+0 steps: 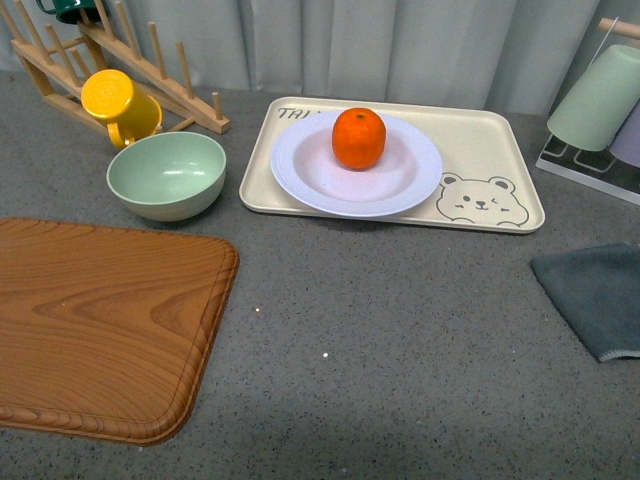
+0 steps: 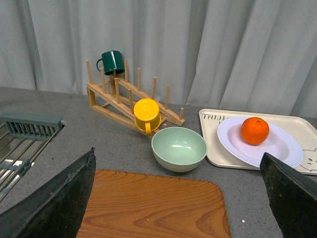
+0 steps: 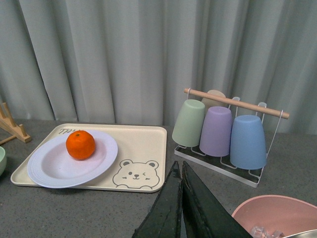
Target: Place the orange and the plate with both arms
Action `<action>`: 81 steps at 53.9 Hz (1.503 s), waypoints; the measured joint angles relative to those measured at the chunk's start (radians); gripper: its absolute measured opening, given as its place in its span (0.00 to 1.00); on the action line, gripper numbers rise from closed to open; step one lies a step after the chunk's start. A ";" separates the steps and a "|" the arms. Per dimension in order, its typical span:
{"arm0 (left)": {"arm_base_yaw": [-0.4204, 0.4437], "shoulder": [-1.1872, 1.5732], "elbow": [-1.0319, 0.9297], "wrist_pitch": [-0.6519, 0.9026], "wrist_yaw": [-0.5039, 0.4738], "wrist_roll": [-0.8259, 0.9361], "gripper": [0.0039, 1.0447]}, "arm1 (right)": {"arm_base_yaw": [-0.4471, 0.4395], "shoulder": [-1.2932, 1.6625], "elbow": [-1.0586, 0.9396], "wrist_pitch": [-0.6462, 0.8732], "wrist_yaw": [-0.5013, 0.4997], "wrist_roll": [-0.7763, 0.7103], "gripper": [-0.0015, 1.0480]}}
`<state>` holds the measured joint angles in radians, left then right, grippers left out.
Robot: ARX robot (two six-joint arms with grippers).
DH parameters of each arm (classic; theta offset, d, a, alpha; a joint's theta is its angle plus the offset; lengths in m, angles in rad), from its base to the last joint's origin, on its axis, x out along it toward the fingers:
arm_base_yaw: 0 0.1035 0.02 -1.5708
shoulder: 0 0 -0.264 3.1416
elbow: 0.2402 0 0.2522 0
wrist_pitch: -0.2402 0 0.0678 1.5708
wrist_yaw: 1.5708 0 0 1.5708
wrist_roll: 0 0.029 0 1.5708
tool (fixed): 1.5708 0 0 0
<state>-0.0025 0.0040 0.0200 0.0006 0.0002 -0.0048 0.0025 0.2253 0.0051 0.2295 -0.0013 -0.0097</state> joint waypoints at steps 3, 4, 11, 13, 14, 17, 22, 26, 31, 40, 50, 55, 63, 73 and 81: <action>0.000 0.000 0.000 0.000 0.000 0.000 0.94 | 0.000 -0.018 0.000 -0.019 0.000 0.000 0.01; 0.000 0.000 0.000 0.000 0.000 0.000 0.94 | 0.000 -0.023 0.000 -0.024 0.000 0.000 0.01; 0.000 0.000 0.000 0.000 0.000 0.000 0.94 | 0.000 -0.054 0.000 -0.054 0.000 0.000 0.01; 0.000 0.000 0.000 0.000 0.000 0.000 0.94 | 0.000 -0.101 0.001 -0.117 0.000 0.000 0.01; 0.000 0.000 0.000 0.000 0.000 0.000 0.94 | 0.000 -0.129 0.001 -0.157 0.000 0.000 0.01; 0.000 0.000 0.000 0.000 0.000 0.000 0.94 | 0.000 -0.186 0.001 -0.219 0.000 0.000 0.01; 0.000 0.000 0.000 0.000 0.000 0.000 0.94 | 0.000 -0.220 0.001 -0.227 0.000 0.000 0.01; 0.000 0.000 0.000 0.000 0.000 0.000 0.94 | 0.000 -0.220 0.001 -0.227 0.000 0.000 0.01; 0.000 0.000 0.000 0.000 0.000 0.000 0.94 | 0.000 -0.220 0.001 -0.227 0.000 -0.001 0.02; 0.000 0.000 0.000 0.000 0.000 0.000 0.94 | 0.000 -0.221 0.001 -0.227 0.000 0.000 0.32; 0.000 0.000 0.000 0.000 0.000 0.000 0.94 | 0.000 -0.221 0.001 -0.227 0.000 0.000 0.62; 0.000 0.000 0.000 0.000 0.000 0.000 0.94 | 0.000 -0.221 0.001 -0.227 0.000 0.000 0.77; 0.000 0.000 0.000 0.000 0.000 0.000 0.94 | 0.000 -0.221 0.001 -0.227 0.000 0.000 0.92; 0.000 0.000 0.000 0.000 0.000 0.000 0.94 | 0.000 -0.221 0.001 -0.228 0.000 0.000 0.91; 0.000 0.000 0.000 0.000 0.000 0.000 0.94 | 0.000 -0.221 0.001 -0.228 0.000 0.000 0.91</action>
<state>-0.0025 0.0036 0.0200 0.0006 0.0002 -0.0048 0.0025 0.0044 0.0059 0.0017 -0.0017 -0.0093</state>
